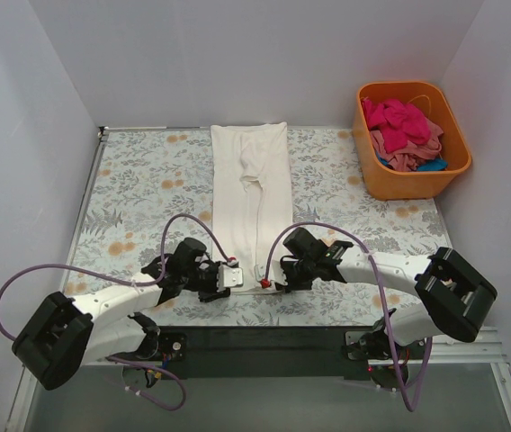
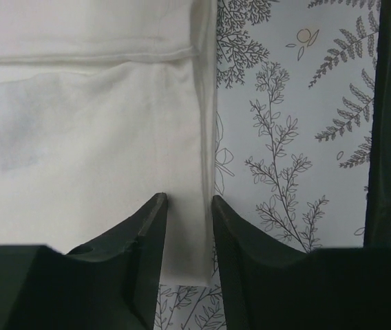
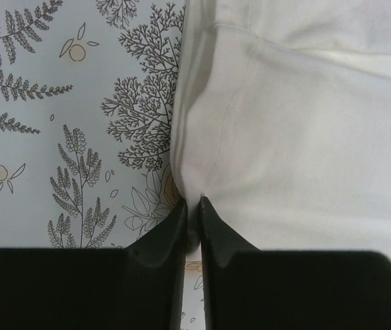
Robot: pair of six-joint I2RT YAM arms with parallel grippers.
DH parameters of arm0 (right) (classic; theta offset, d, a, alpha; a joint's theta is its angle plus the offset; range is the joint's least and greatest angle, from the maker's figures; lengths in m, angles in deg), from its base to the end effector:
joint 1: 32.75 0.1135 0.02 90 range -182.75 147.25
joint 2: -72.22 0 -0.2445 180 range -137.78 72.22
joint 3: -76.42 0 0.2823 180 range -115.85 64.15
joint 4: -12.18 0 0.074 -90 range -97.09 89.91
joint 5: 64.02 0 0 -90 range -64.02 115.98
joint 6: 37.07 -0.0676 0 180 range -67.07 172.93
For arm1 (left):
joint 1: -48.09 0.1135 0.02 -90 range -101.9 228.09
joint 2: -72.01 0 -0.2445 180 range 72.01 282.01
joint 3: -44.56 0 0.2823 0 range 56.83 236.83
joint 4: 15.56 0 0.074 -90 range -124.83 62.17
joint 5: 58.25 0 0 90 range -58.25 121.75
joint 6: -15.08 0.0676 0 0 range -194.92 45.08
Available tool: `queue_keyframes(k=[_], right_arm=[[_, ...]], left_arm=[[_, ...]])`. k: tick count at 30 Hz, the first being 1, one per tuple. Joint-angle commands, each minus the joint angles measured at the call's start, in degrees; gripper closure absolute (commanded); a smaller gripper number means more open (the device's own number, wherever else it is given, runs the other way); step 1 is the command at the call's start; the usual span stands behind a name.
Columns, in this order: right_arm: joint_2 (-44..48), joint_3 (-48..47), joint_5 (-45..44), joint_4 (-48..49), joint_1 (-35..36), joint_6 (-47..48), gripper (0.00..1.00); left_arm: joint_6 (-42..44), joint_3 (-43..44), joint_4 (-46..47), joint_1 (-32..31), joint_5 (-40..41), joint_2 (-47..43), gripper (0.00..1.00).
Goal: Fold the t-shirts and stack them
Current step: Fold the tshirt
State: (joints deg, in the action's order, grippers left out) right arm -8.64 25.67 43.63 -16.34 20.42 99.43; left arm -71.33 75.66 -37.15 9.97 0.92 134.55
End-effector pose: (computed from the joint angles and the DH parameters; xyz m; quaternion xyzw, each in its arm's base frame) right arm 0.1619 0.2504 0.0951 -0.7538 0.5819 0.1630 0.2581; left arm 0.1576 -0.1677 0.0777 0.4042 0.8244 -0.3315 0.2171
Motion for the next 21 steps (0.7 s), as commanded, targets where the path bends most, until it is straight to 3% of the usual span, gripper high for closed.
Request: queue_keyframes(k=[1,3,5,9,14,18,21], right_arm=[[-2.46,2.71,-3.76,-1.59,0.36,-0.79,0.86],[-2.29,2.18,-4.02,-1.85,0.36,-1.5,0.98],[-1.06,1.66,-3.94,-2.82,0.36,-1.85,0.99],[3.24,0.86,-1.75,-5.71,1.67,-3.34,0.99],[7.83,-1.59,3.35,-12.82,7.04,-9.14,0.99],[8.61,-4.49,4.15,-14.07,4.15,-7.83,0.99],[9.32,-7.65,3.71,-14.07,-0.77,-3.8,0.99]], left_arm=[[2.91,-0.11,-2.98,-0.19,4.73,4.16,0.7],[3.52,0.59,-4.29,-0.19,4.73,4.95,0.88],[3.96,1.29,-5.26,-0.19,4.11,4.69,1.0],[3.0,3.84,-10.78,-0.98,1.14,1.01,1.0],[-1.21,8.67,-19.85,-6.77,-4.5,-7.33,1.0],[-7.45,13.24,-22.49,-6.87,-3.89,-8.93,1.0],[-5.62,17.71,-23.64,-2.84,-4.15,-6.92,1.0]])
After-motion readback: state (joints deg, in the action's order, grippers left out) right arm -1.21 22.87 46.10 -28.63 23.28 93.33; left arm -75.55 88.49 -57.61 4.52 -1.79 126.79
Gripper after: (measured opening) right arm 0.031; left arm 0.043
